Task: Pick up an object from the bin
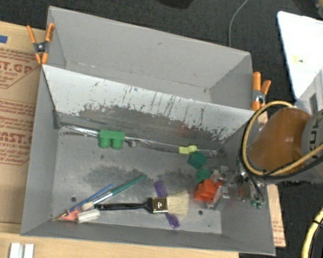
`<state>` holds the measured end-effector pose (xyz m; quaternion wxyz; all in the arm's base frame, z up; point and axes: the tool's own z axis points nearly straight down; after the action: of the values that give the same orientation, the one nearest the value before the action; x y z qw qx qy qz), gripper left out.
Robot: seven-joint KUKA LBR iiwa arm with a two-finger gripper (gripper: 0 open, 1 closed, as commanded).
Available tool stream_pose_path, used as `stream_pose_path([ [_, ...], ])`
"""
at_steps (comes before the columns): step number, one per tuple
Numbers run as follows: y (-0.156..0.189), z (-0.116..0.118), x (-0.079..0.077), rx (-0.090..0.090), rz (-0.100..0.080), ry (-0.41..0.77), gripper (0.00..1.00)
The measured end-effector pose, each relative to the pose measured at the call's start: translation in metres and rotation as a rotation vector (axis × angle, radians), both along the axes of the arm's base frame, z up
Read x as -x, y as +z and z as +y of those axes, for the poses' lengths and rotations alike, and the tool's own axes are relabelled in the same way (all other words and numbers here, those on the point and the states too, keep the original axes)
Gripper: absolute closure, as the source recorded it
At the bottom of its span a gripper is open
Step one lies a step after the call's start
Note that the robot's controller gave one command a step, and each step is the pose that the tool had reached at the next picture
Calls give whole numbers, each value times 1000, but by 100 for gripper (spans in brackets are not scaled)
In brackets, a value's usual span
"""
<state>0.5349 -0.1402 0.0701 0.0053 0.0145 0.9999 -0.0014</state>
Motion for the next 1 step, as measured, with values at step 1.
stream_pose_path([
  [1, 59, 6, 5, -2, 6, 1, 100],
])
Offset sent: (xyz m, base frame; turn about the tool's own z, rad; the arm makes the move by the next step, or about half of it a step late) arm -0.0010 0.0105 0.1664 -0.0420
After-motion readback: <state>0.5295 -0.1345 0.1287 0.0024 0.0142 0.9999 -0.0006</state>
